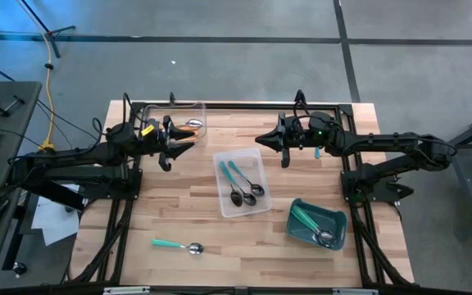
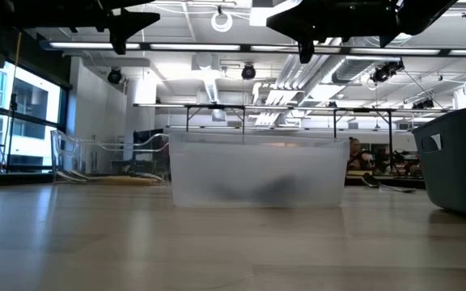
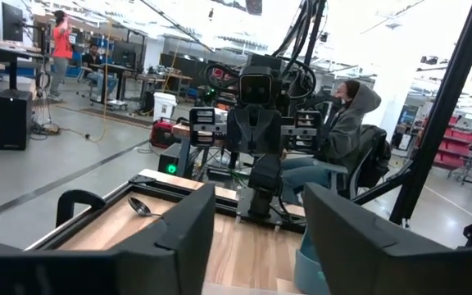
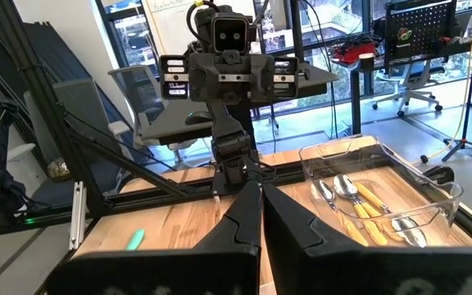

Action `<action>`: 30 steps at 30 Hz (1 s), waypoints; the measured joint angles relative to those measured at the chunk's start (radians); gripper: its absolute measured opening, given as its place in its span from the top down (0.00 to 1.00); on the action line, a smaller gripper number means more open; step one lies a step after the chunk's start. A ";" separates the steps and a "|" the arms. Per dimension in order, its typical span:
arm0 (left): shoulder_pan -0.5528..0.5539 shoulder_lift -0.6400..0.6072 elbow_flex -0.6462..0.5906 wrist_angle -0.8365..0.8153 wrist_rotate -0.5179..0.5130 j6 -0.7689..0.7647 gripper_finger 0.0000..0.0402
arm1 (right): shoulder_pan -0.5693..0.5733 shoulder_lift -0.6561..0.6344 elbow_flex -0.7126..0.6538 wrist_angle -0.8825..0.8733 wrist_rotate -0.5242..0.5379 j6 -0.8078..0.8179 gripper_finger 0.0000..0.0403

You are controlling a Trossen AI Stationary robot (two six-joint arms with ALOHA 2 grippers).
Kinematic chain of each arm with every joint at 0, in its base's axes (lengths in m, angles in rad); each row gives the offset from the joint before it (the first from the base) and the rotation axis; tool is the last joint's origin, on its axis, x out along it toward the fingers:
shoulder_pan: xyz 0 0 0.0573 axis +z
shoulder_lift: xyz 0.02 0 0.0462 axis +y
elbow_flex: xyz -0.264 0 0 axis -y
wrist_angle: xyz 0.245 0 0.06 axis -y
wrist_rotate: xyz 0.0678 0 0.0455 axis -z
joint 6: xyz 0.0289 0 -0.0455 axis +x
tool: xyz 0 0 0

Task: Sort silverware by color (type)
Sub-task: Put the light blue spoon into the blue bin

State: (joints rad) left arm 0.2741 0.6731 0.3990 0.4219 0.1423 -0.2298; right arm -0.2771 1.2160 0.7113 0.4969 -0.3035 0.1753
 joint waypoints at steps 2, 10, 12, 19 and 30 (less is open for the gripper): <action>0.000 0.000 0.000 0.000 0.000 0.000 0.53 | 0.000 0.000 0.000 0.000 0.000 0.000 1.00; 0.000 0.000 0.000 0.000 0.000 0.005 0.51 | 0.000 0.000 0.000 0.000 0.000 0.000 1.00; 0.000 0.000 0.000 0.000 0.000 0.005 0.51 | 0.000 0.000 0.000 0.000 0.000 0.000 1.00; -0.013 0.000 0.076 -0.130 0.032 0.006 0.51 | 0.000 0.000 0.000 -0.001 0.000 -0.001 1.00; -0.218 0.040 0.530 -1.044 0.146 0.024 0.51 | 0.000 0.000 0.000 -0.038 0.002 -0.019 1.00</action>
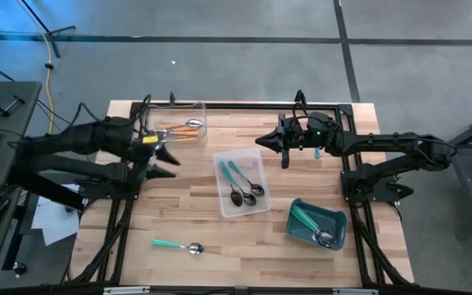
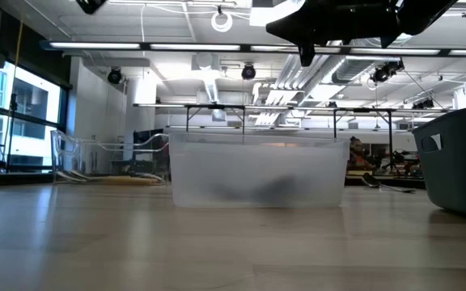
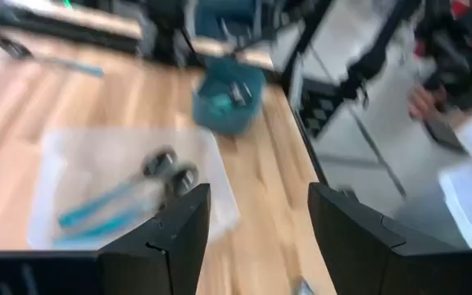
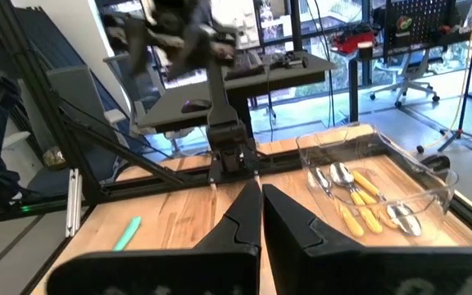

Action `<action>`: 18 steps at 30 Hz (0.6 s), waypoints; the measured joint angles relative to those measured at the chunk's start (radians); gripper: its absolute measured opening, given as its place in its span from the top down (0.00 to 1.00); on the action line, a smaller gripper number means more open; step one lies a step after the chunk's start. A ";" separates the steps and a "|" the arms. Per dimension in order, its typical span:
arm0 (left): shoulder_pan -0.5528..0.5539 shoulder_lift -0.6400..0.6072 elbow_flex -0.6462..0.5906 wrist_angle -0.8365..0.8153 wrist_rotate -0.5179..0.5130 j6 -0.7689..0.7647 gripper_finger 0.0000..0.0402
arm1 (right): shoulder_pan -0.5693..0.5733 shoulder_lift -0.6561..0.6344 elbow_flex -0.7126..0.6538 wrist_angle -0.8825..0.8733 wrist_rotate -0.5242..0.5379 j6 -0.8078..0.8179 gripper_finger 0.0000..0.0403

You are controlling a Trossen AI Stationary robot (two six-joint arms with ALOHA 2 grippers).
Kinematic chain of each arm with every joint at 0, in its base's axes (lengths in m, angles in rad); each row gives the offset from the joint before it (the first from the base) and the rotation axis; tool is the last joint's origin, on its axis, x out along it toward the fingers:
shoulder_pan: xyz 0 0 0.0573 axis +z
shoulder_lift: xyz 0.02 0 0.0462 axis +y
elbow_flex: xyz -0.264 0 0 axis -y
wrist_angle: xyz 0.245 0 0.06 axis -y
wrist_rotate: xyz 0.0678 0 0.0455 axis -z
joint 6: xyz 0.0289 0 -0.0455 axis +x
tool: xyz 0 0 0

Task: Sort silverware by color (type)
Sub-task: Put the light blue spoon into the blue bin

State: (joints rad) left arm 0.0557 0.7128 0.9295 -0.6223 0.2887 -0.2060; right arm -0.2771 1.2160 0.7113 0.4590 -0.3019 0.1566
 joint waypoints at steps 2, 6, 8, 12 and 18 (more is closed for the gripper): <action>-0.073 0.026 0.068 -0.108 -0.034 -0.029 0.51 | 0.000 0.000 0.000 -0.014 0.003 0.001 1.00; -0.245 0.104 0.144 -0.208 -0.069 -0.108 0.51 | 0.000 0.000 0.000 -0.020 0.003 0.000 1.00; -0.335 0.155 0.154 -0.236 -0.092 -0.122 0.51 | 0.000 0.000 0.000 -0.022 0.003 0.000 1.00; -0.489 0.275 0.150 -0.266 -0.154 -0.130 0.51 | 0.000 0.000 0.000 -0.024 0.002 0.000 1.00; -0.658 0.471 0.147 -0.269 -0.169 -0.245 0.51 | 0.000 0.000 0.000 -0.056 0.002 -0.007 1.00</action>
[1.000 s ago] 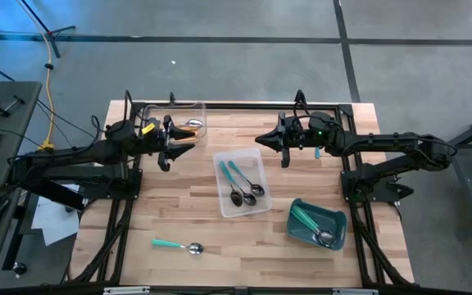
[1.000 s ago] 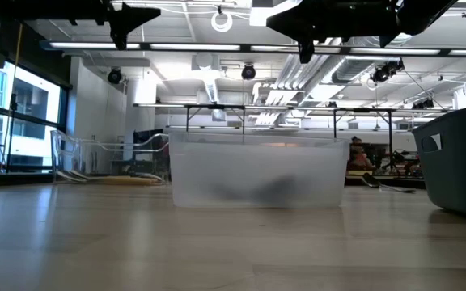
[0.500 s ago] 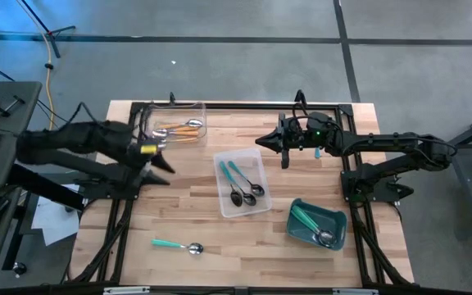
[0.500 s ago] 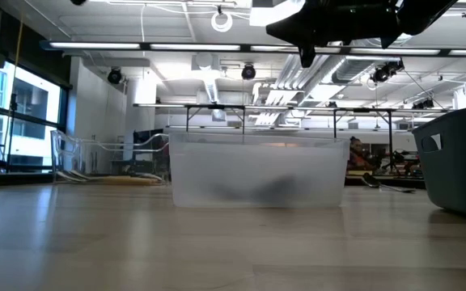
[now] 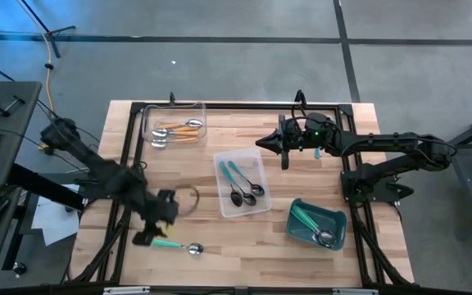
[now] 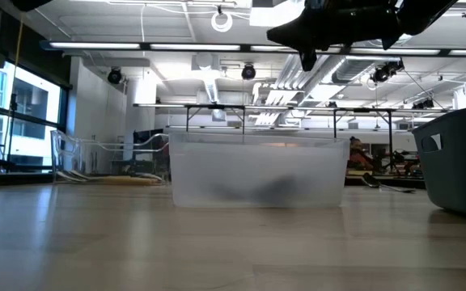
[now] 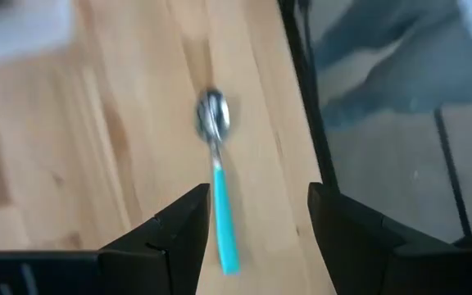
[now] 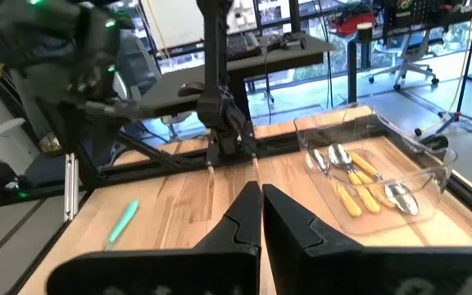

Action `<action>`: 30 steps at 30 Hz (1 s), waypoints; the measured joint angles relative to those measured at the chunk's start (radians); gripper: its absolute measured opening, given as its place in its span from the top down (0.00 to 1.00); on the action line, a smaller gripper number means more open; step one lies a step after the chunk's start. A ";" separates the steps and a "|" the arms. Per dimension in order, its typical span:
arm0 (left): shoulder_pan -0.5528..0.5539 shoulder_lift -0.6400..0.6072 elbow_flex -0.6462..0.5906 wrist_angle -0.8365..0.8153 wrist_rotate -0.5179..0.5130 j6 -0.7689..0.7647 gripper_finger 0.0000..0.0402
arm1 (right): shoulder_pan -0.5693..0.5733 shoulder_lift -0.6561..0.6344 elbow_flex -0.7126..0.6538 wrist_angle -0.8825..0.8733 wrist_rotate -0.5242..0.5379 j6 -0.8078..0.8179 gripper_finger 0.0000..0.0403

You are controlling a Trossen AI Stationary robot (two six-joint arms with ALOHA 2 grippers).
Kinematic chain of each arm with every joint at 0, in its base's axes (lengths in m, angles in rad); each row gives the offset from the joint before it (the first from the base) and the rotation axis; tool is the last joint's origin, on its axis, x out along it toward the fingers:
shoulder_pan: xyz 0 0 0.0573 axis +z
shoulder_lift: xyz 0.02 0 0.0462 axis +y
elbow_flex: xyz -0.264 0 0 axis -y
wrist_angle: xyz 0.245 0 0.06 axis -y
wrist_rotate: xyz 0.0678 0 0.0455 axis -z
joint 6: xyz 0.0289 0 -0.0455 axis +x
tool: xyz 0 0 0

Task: Sort silverware by color (type)
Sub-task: Put the light blue spoon into the blue bin

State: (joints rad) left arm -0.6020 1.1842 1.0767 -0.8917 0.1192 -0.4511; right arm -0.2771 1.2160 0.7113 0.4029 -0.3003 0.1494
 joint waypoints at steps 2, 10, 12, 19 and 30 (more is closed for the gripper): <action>-0.049 0.060 0.000 0.001 -0.007 -0.027 0.51 | 0.000 0.000 0.000 -0.014 0.000 -0.001 1.00; -0.203 0.289 0.000 0.027 -0.140 -0.148 0.51 | 0.000 0.000 0.000 -0.030 -0.014 -0.021 1.00; -0.226 0.336 0.000 0.071 -0.145 -0.174 0.51 | 0.000 0.000 0.000 -0.034 -0.015 -0.027 1.00; -0.271 0.466 0.000 0.177 -0.172 -0.226 0.51 | -0.024 0.000 0.000 -0.067 -0.057 -0.030 1.00; -0.271 0.546 0.000 0.146 -0.302 -0.256 0.51 | -0.051 0.000 0.000 -0.067 -0.098 -0.020 1.00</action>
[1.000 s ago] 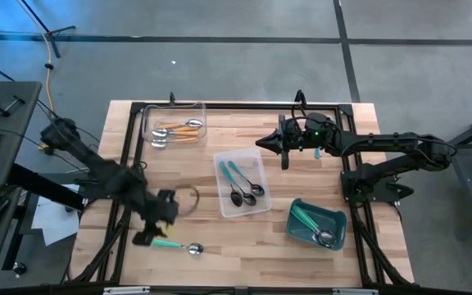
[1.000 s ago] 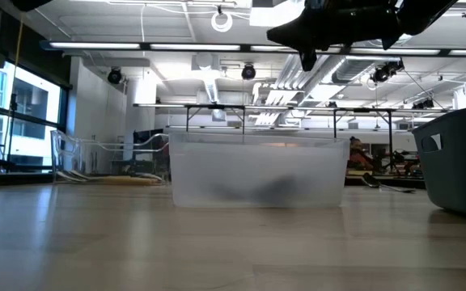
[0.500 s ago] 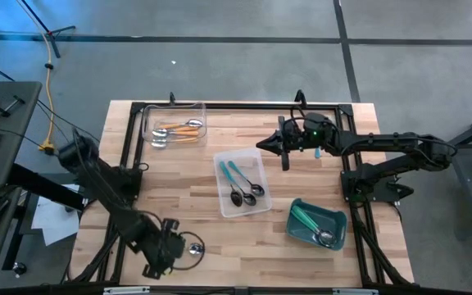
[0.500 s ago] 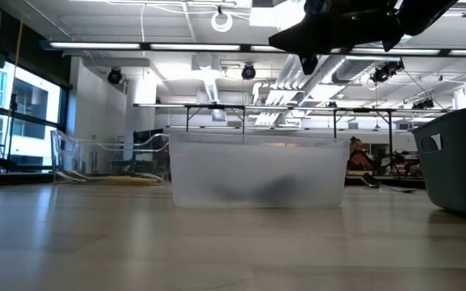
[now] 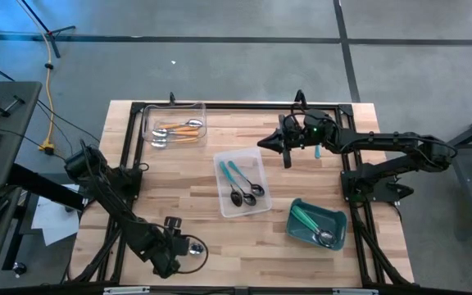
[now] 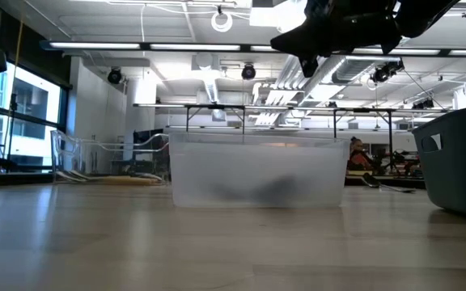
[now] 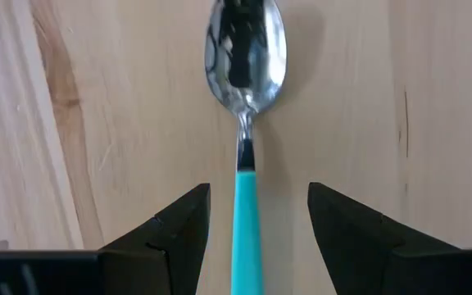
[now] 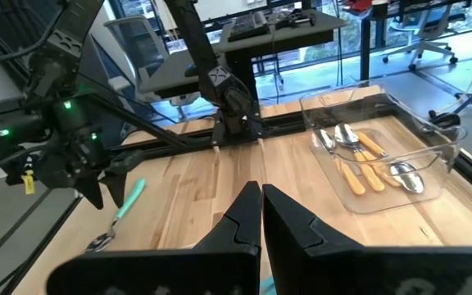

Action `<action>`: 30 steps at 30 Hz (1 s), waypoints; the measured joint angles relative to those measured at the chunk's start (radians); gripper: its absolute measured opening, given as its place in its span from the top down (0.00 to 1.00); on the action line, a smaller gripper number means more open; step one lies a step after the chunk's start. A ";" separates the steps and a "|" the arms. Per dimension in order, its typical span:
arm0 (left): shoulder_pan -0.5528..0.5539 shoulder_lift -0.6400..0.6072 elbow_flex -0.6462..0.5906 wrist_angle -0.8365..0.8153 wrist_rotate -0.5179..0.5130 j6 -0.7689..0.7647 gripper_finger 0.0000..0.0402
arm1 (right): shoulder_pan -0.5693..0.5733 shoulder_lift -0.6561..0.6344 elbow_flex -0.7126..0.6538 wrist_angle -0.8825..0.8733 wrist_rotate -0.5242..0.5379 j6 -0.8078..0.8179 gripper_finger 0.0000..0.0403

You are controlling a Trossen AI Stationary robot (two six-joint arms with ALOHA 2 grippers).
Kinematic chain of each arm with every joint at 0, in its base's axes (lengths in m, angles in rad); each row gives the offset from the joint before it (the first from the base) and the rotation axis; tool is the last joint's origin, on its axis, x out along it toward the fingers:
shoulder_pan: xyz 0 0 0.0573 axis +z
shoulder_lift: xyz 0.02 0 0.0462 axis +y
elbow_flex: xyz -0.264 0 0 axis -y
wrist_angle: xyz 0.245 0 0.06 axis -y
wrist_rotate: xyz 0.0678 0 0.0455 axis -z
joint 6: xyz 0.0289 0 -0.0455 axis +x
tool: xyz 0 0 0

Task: Sort silverware by color (type)
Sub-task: Put the light blue spoon into the blue bin

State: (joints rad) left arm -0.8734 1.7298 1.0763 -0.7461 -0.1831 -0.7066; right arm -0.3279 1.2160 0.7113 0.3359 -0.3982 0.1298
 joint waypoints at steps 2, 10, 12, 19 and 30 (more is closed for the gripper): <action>0.000 0.000 0.000 0.009 -0.003 -0.029 0.51 | 0.000 0.000 0.000 0.000 -0.003 0.000 1.00; 0.018 0.000 -0.110 0.135 0.047 -0.052 0.51 | 0.000 0.000 0.000 -0.002 -0.003 -0.003 1.00; 0.031 0.000 -0.138 0.157 0.058 -0.065 0.51 | 0.000 0.000 0.000 -0.002 -0.003 0.001 1.00; 0.057 -0.006 -0.167 0.206 0.106 -0.018 0.51 | 0.000 0.000 0.000 -0.003 -0.003 0.003 1.00; 0.089 -0.004 -0.169 0.194 0.142 -0.012 0.76 | 0.000 0.000 0.000 -0.003 -0.003 0.001 1.00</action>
State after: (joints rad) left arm -0.7841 1.7260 0.9073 -0.5517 -0.0412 -0.7186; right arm -0.3279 1.2160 0.7113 0.3325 -0.4007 0.1307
